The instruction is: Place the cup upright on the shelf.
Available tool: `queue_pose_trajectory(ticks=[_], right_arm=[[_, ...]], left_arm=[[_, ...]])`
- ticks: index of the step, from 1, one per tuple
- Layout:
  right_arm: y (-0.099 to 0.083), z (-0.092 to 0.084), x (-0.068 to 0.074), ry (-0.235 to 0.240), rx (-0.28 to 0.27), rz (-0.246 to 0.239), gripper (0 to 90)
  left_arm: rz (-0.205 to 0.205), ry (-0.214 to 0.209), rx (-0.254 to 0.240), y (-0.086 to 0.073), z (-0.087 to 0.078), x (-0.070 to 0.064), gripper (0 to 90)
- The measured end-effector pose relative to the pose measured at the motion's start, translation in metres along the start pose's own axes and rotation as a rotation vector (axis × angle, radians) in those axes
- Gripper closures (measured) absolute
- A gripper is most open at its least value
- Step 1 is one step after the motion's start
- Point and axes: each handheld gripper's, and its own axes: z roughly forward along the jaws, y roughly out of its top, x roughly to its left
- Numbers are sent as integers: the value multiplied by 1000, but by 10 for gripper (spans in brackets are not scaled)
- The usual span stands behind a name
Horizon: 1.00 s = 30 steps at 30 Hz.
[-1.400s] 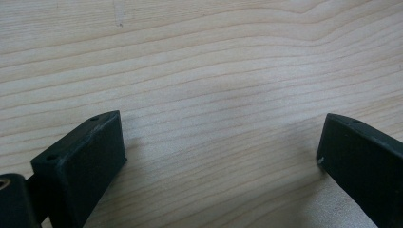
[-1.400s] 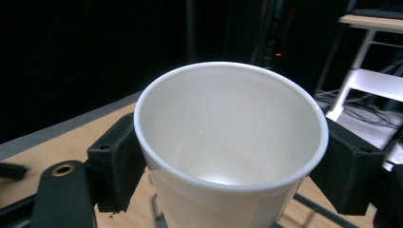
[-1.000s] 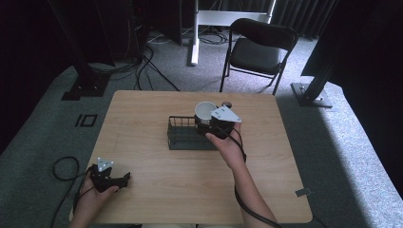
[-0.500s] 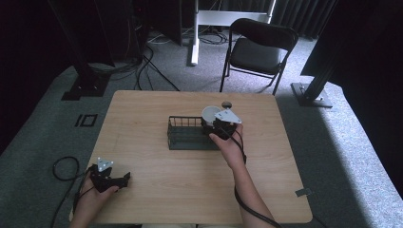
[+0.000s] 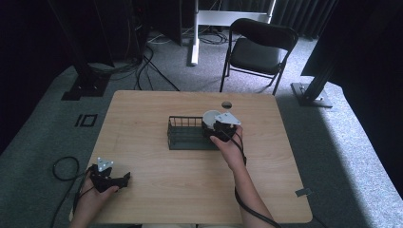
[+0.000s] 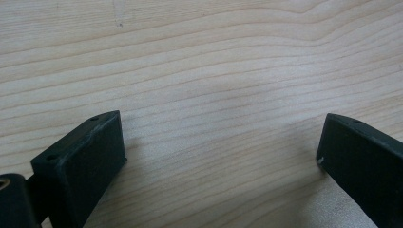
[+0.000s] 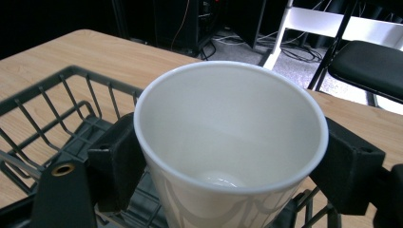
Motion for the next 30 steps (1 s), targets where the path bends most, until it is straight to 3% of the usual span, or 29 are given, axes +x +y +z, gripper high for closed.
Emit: queue_pose_trajectory(ticks=[12, 16, 23, 30], right_arm=[[-4, 1, -2, 11, -1, 30, 196], [-3, 1, -2, 29, -1, 25, 116], [-2, -6, -4, 60, -20, 36, 110], [-4, -16, -6, 54, -41, 19, 110]], left_arm=[[0, 0, 0, 0, 0, 0, 26], [0, 0, 0, 0, 0, 0, 26], [0, 0, 0, 0, 0, 0, 26], [0, 0, 0, 0, 0, 0, 26]])
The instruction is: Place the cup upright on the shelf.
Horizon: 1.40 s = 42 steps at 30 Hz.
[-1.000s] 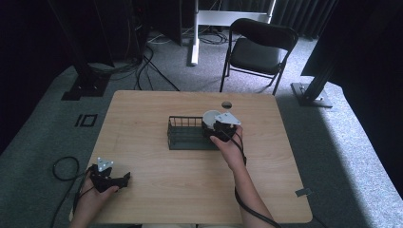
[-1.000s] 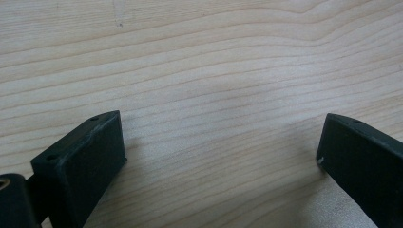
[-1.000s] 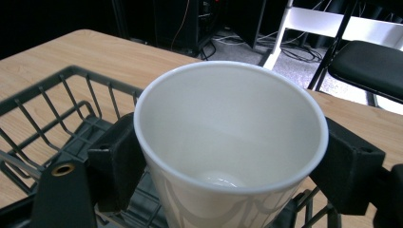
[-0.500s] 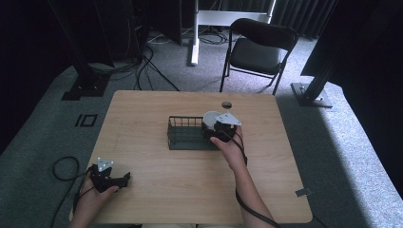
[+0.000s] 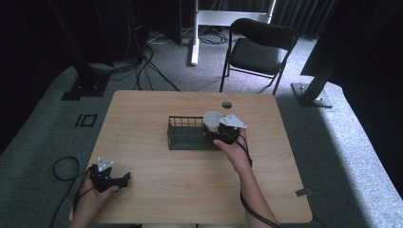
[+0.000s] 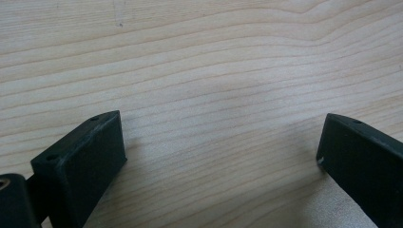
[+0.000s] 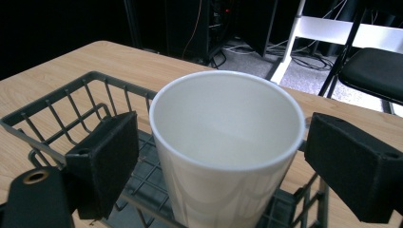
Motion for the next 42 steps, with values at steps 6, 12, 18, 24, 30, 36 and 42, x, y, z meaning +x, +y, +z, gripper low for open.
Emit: queue_pose_trajectory(ticks=[6, 12, 18, 24, 30, 36, 42], right_arm=[[-4, -8, -3, 2, 3, -8, 110], [-13, -20, -11, -5, 3, -19, 110], [-23, -31, -19, -6, 4, -7, 110], [-38, -39, -23, 7, 16, -8, 111], [-52, -45, -26, 10, 34, 4, 111], [-67, -49, -32, 10, 52, 3, 111], [-81, -52, -35, 15, 92, -4, 111]], left_arm=[[0, 0, 0, 0, 0, 0, 26], [0, 0, 0, 0, 0, 0, 26], [0, 0, 0, 0, 0, 0, 26], [0, 0, 2, 0, 0, 0, 26], [-2, 0, 0, 0, 0, 0, 26], [-1, 0, 1, 0, 0, 0, 26], [0, 0, 1, 0, 0, 0, 26]])
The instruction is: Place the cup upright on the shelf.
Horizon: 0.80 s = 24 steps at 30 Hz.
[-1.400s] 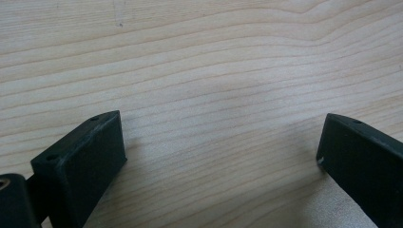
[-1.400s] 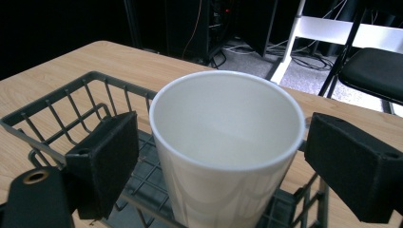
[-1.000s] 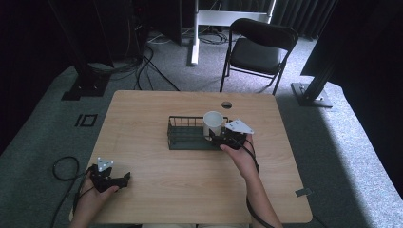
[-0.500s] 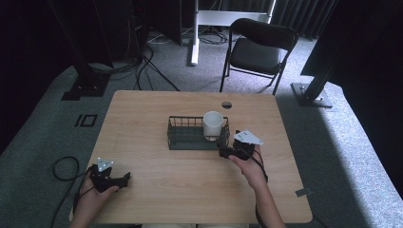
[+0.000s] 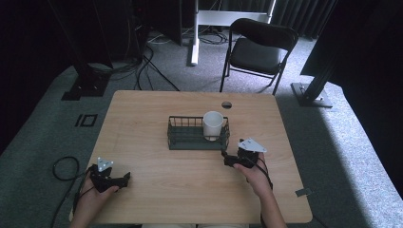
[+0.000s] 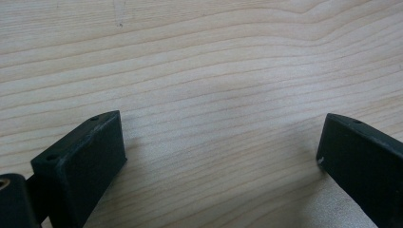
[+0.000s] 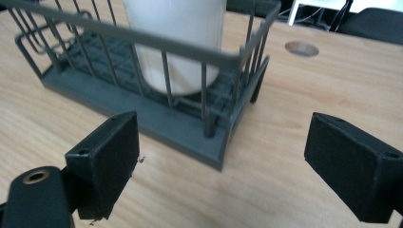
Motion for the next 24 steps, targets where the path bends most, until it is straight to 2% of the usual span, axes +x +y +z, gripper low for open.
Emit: queue_pose_trajectory(ticks=[11, 14, 24], right_arm=[[-22, -5, -11, -12, 41, 14, 111], [-32, -6, -15, -19, 62, 31, 132], [-43, -12, -23, -19, 123, 46, 127]], left_arm=[[0, 0, 0, 0, 0, 0, 26], [0, 0, 0, 0, 0, 0, 26], [0, 0, 0, 0, 0, 0, 26]])
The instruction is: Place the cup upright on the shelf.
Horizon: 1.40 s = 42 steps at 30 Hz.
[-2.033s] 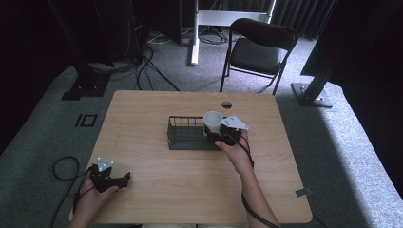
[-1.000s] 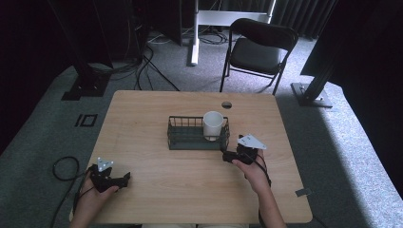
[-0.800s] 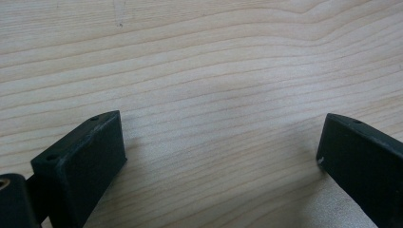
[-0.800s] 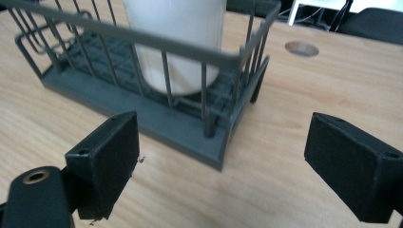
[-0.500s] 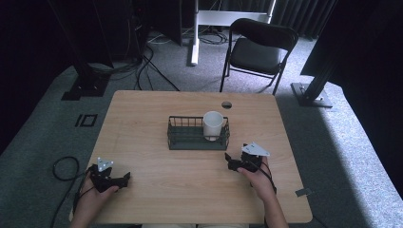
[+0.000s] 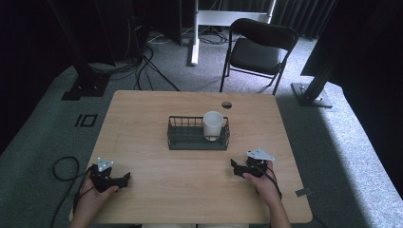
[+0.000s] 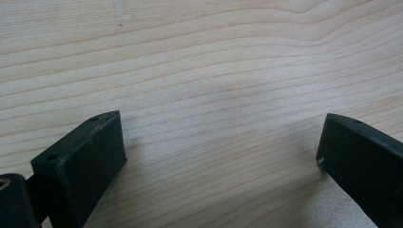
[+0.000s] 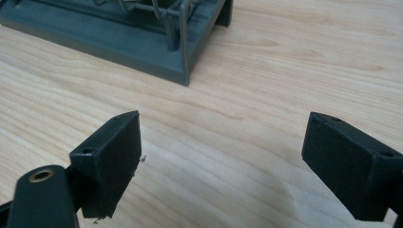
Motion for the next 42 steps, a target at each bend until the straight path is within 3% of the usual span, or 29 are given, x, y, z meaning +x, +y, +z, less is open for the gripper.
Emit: queue_pose_trajectory(ticks=[6, 12, 18, 32, 42], right_arm=[[-4, -4, -6, -11, 42, 3, 127], [-9, -10, -17, -65, 88, 1, 126], [-14, -14, -26, -78, 155, 24, 116], [-21, -23, -38, -98, 159, 51, 111], [-22, -25, -40, -91, 159, 50, 111]], left_arm=[[0, 0, 0, 0, 0, 0, 26], [0, 0, 0, 0, 0, 0, 26], [0, 0, 0, 0, 0, 0, 26], [0, 0, 0, 0, 0, 0, 26], [0, 0, 0, 0, 0, 0, 26]])
